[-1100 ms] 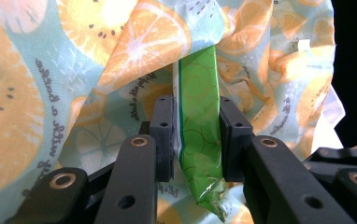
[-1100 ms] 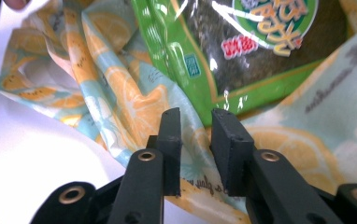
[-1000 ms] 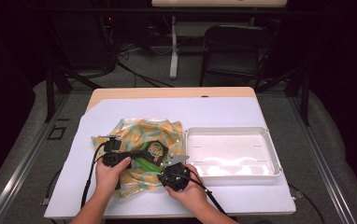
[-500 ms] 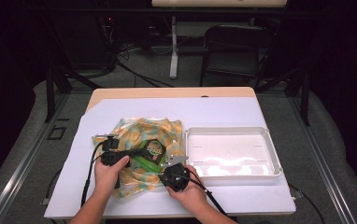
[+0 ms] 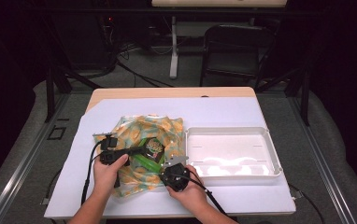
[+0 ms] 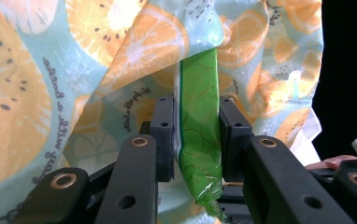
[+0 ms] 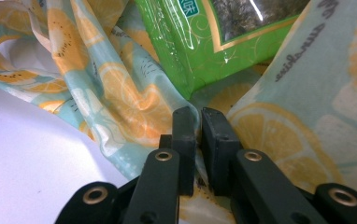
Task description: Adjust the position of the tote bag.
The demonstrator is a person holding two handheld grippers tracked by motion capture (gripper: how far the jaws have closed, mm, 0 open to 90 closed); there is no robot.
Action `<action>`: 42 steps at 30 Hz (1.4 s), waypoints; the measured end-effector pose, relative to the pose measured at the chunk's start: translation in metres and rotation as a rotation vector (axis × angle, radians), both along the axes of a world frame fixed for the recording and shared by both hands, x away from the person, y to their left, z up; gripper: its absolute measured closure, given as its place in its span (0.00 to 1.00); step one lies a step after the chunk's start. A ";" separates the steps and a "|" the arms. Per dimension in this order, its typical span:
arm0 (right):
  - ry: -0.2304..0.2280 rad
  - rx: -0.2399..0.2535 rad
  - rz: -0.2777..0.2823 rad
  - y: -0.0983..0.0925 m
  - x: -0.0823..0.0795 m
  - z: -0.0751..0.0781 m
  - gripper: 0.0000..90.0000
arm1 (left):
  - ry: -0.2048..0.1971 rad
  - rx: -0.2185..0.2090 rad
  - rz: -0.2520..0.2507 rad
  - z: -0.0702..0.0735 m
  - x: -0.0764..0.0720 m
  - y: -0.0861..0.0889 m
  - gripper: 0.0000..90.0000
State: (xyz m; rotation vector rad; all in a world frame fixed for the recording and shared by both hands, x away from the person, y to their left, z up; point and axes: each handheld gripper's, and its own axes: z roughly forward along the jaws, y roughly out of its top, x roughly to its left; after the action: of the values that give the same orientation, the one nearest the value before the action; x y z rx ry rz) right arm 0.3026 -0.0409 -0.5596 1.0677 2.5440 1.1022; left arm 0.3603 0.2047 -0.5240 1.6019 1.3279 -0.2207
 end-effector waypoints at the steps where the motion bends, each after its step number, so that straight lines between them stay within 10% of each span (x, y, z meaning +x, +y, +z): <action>1: 0.000 0.000 0.000 0.000 0.000 0.000 0.93 | -0.002 0.003 0.001 0.001 0.000 0.000 0.80; 42: -0.003 0.000 -0.003 0.000 0.001 -0.001 0.94 | -0.007 0.050 -0.023 0.012 -0.041 0.022 0.80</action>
State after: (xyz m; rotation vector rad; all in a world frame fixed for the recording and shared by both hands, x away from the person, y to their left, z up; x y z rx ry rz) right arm 0.3033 -0.0410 -0.5602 1.0687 2.5394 1.1018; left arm 0.3198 0.2269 -0.5124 1.6598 1.3195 -0.1973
